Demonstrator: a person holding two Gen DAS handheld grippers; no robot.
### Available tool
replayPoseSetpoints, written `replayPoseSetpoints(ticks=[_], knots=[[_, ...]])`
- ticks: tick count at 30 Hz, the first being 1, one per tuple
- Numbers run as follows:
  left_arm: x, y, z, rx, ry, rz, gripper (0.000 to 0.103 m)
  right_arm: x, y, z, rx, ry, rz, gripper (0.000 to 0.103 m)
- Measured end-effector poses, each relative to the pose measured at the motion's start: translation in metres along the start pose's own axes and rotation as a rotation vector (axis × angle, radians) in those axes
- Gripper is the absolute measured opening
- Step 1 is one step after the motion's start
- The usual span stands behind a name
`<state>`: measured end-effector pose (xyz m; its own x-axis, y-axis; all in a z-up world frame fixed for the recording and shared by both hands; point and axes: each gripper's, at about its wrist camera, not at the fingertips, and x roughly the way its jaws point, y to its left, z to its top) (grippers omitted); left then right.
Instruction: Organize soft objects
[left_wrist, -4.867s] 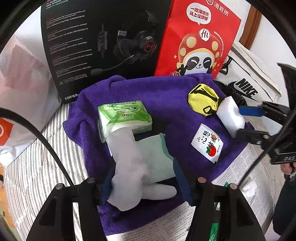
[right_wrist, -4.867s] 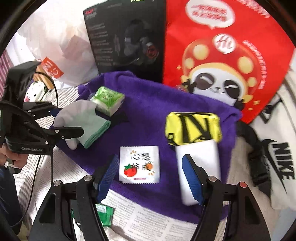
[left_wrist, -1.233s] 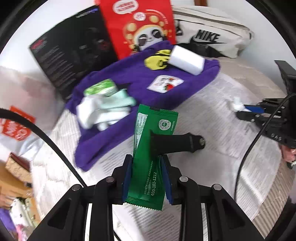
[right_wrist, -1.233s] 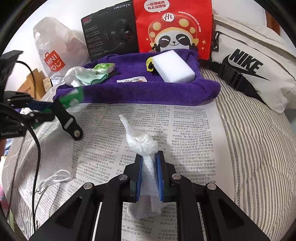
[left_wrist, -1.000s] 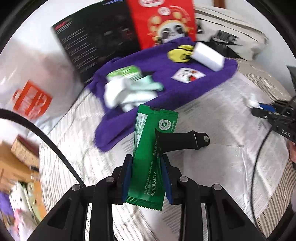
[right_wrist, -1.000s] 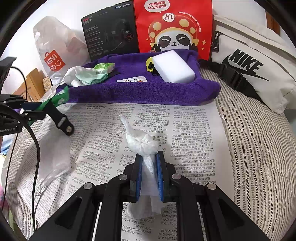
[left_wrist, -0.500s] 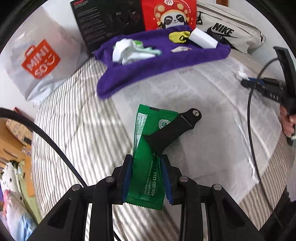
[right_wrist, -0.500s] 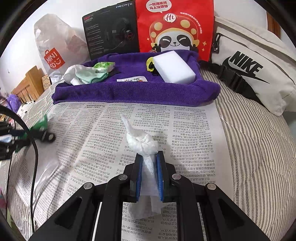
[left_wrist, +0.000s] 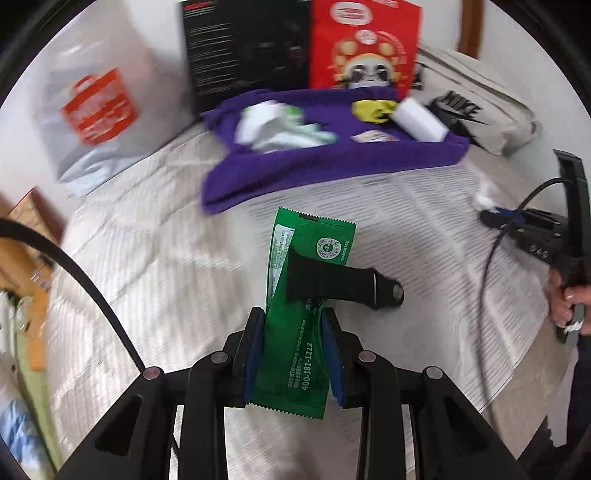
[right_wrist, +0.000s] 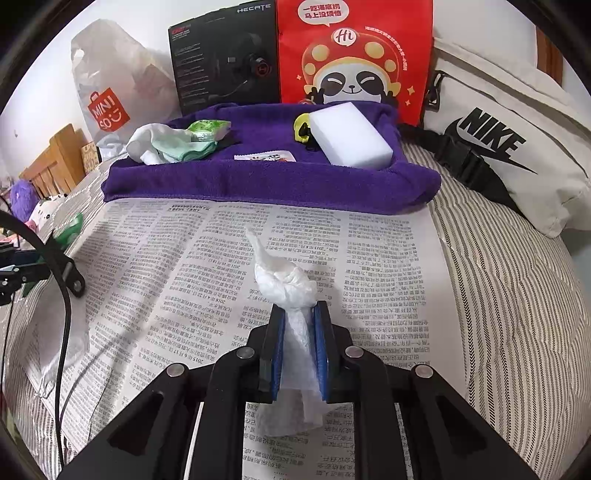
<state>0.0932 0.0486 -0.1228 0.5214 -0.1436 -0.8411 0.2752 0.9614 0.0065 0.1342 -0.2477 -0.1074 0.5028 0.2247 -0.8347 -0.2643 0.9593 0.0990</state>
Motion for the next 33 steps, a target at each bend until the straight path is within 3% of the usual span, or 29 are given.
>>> replayPoseSetpoints(ticks=[4,8,10,23,33], knots=[[0.013,-0.025,0.024,0.019,-0.014,-0.030,0.030,0.000,-0.001,0.000,0.007,-0.001,0.010,0.016],[0.027,-0.024,0.039,0.060,0.010,0.142,0.030,-0.002,-0.007,0.000,0.018,0.012,0.045,0.015],[0.031,-0.011,0.039,0.033,0.024,0.203,0.030,-0.004,-0.009,0.000,0.019,0.031,0.055,0.015],[0.016,0.029,0.019,-0.114,0.000,0.000,0.029,-0.013,-0.015,-0.005,0.047,0.047,0.090,0.014],[0.005,0.025,0.032,-0.102,-0.026,-0.030,0.029,-0.027,-0.009,0.010,-0.003,0.036,0.096,0.014]])
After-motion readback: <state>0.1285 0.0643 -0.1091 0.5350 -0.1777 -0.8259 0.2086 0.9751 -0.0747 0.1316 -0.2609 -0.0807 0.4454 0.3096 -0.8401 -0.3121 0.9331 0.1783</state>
